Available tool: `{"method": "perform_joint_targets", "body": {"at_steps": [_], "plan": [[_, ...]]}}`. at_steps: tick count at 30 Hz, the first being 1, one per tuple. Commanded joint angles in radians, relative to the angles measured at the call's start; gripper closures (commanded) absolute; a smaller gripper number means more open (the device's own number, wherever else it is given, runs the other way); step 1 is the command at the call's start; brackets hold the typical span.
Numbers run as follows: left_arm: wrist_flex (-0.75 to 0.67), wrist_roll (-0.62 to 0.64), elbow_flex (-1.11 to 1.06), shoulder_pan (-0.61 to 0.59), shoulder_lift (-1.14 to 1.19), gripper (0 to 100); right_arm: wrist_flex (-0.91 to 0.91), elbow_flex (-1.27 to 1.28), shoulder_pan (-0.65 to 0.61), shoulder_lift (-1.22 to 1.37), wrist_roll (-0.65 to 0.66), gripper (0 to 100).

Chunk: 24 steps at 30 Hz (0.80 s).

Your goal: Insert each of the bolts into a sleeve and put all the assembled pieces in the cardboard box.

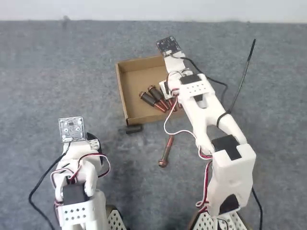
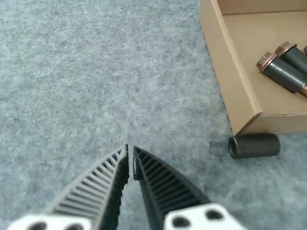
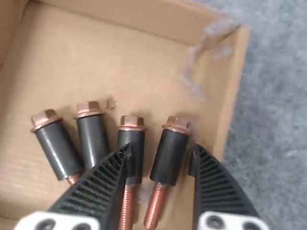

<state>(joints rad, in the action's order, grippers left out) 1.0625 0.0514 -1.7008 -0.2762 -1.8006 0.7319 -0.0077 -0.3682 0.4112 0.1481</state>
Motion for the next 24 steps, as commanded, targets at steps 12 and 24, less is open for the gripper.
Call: {"method": "perform_joint_targets", "body": {"at_steps": [12, 24], "plan": [[-0.021, -0.012, 0.015, -0.003, 0.006, 99, 0.410, -0.127, -0.079, -0.219, 0.017, 98.1], [-0.031, -0.012, 0.015, -0.005, 0.006, 99, 0.975, -0.127, -0.337, -0.441, 0.023, 98.1]]}}
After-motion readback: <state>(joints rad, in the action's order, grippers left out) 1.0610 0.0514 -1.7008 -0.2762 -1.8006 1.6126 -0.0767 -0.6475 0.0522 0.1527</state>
